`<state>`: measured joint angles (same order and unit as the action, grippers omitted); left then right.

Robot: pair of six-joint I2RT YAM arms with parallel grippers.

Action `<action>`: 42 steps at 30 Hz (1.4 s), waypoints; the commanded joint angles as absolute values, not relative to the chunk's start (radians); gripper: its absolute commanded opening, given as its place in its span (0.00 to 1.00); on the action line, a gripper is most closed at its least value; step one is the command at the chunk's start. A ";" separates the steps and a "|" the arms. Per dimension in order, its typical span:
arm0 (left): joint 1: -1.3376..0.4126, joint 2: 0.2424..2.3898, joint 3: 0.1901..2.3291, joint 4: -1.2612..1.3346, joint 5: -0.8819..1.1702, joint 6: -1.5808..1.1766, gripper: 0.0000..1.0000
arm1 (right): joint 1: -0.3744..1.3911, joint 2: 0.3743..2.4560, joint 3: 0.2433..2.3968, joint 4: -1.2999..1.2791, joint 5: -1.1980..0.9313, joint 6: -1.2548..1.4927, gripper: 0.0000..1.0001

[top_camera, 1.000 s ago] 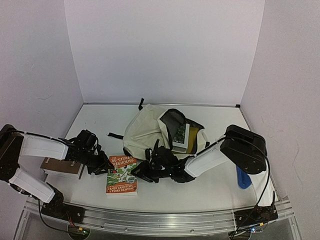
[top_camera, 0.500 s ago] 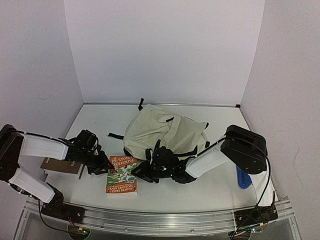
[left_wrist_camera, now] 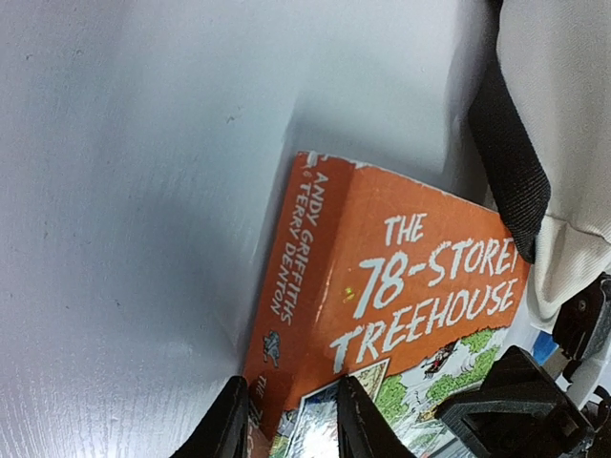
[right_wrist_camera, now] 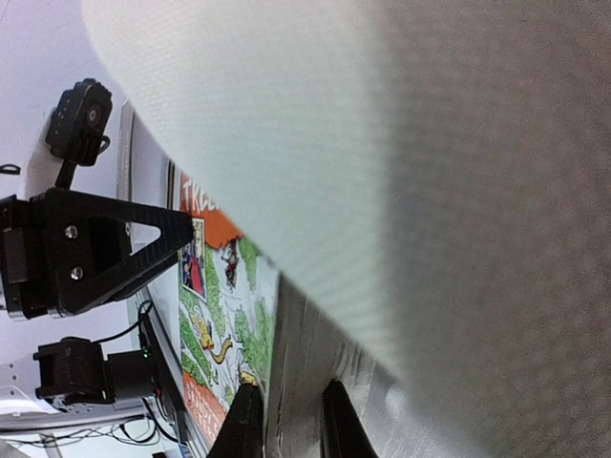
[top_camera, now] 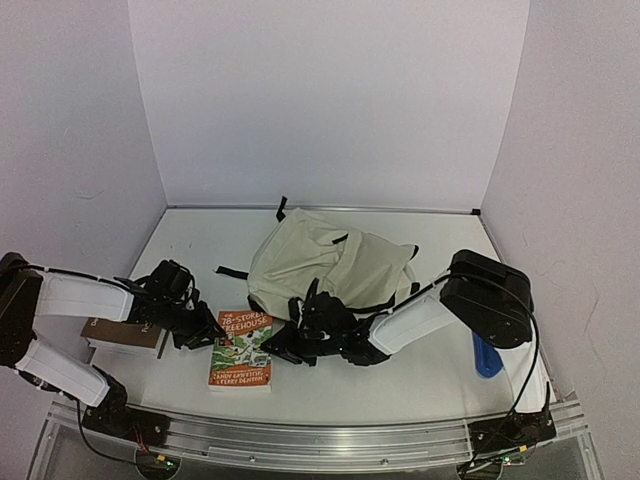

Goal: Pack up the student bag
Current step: Pick up the book from the center of the board.

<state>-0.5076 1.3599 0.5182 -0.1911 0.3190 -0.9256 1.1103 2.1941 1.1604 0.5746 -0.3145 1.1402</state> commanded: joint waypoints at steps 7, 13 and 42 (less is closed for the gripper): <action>-0.548 1.195 0.521 -0.169 0.416 -0.967 0.59 | 1.155 2.028 1.165 0.712 -0.283 1.079 0.00; -0.544 1.024 0.575 -0.320 0.325 -0.934 0.91 | 1.155 1.911 1.112 0.700 -0.272 1.038 0.00; -0.495 0.910 0.734 -0.115 0.790 -0.786 0.97 | 1.132 1.521 1.054 0.600 -0.102 0.826 0.00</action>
